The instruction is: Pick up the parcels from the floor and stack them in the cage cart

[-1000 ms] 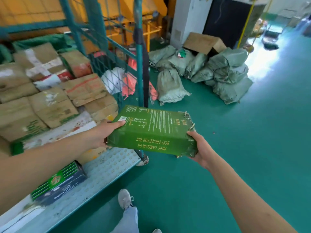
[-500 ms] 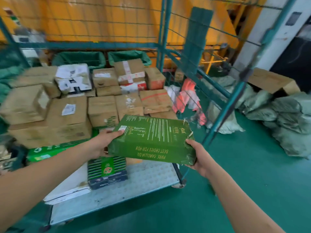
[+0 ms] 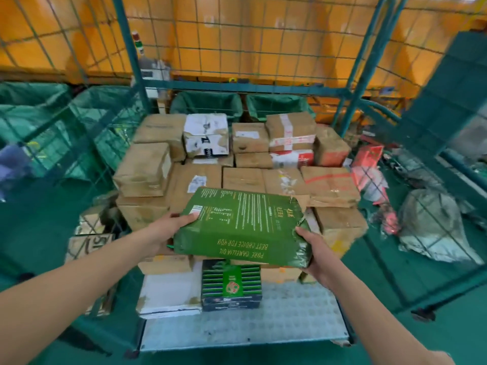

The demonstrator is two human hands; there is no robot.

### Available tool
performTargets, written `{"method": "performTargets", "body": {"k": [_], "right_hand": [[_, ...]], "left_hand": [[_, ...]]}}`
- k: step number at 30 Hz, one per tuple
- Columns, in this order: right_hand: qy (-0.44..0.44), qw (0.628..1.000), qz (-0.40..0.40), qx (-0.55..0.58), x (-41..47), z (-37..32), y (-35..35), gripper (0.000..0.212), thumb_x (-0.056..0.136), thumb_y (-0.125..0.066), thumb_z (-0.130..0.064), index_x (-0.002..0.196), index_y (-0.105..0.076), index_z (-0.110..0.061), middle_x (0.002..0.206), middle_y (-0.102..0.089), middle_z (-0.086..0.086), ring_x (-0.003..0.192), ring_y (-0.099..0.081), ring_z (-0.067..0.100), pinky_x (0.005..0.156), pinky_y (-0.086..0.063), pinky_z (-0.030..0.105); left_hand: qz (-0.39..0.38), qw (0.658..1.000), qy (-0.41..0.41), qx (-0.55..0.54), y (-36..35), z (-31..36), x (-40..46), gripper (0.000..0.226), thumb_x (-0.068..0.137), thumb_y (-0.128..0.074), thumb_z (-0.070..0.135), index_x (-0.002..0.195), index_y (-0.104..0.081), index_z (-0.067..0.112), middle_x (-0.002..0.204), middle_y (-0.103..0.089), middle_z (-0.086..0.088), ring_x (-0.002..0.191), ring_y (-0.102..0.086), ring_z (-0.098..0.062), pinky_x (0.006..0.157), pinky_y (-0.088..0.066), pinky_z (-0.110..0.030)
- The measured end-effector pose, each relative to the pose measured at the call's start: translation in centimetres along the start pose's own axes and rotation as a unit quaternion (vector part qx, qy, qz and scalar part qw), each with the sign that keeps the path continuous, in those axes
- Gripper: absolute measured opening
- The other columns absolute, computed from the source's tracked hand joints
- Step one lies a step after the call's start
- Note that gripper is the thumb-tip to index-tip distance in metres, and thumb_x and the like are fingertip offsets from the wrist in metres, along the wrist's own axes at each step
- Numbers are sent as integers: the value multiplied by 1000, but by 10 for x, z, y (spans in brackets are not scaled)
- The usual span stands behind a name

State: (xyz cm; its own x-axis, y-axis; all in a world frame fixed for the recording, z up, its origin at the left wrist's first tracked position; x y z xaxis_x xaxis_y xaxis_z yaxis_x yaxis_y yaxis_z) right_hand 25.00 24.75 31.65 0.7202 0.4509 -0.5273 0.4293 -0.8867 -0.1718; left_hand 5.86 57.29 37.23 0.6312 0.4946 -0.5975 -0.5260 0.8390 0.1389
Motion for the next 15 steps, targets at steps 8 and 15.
{"method": "performTargets", "body": {"k": [8,15], "right_hand": [[-16,999,-21,-21,54,-25,-54,47,97,-68,-35,135,-58,-8,117,-75,16,107,-73,37,93,-59,51],[-38,997,-48,-46,113,-53,-75,41,99,-65,-35,129,-60,-7,106,-78,14,82,-78,26,60,-60,32]], "left_hand": [[22,999,23,-34,38,12,37,32,92,-73,42,108,-56,21,114,-71,-13,108,-69,-38,95,-56,-59],[18,997,59,-51,53,24,92,63,84,-80,52,132,-52,24,120,-73,-10,106,-72,-36,88,-60,-55]]}}
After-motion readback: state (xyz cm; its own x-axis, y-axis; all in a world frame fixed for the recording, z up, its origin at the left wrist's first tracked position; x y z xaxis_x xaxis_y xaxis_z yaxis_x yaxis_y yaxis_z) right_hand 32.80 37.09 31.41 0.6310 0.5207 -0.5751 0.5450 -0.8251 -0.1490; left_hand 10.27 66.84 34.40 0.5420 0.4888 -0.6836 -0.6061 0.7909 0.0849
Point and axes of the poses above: each hand's wrist, its own x-axis towards the middle knuckle, its own y-axis out of the back of the hand, z = x × y, the point moved 4 cm from there along x, towards the middle knuckle
